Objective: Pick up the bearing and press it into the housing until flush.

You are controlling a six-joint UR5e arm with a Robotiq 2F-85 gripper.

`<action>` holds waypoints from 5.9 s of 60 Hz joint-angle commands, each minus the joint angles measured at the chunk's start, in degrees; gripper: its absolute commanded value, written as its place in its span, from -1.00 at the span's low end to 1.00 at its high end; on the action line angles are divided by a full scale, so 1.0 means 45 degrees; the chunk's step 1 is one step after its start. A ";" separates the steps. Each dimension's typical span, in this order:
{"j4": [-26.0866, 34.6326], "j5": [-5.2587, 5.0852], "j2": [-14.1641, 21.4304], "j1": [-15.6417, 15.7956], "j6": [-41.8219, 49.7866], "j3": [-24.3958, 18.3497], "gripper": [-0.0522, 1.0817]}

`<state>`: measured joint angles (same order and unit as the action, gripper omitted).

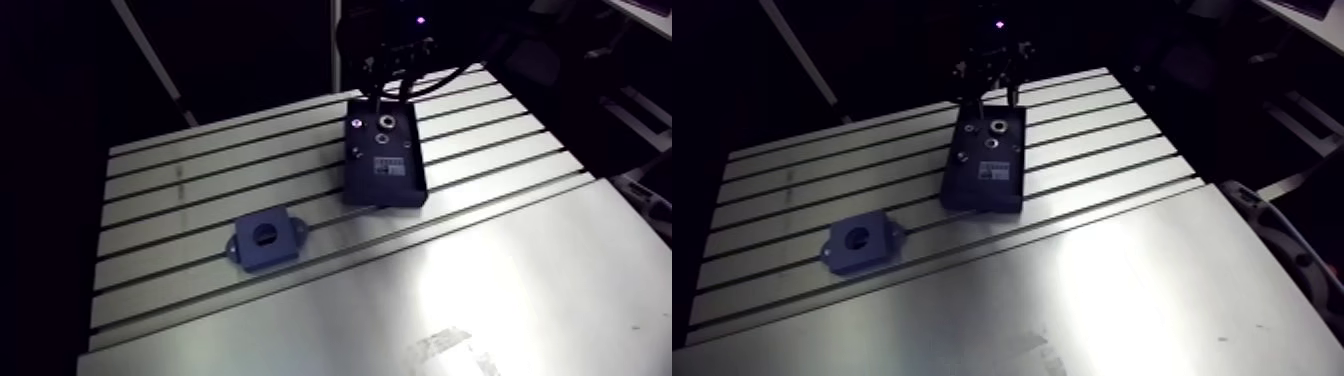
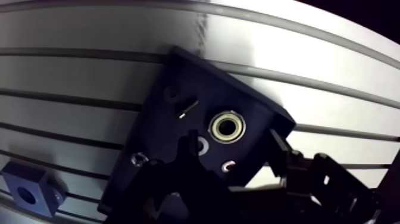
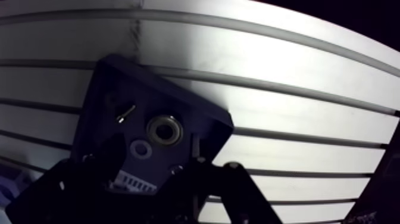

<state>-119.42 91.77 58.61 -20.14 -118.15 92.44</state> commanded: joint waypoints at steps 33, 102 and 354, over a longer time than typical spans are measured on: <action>-0.0385 0.0125 -0.0458 -0.0018 -0.0024 0.0092 -0.23; -0.0388 0.0122 -0.0653 0.0002 0.0014 0.0112 -0.02; -0.0993 -0.0461 0.3628 0.4865 0.4602 0.4702 0.29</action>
<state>-122.96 89.67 75.39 0.99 -97.54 112.93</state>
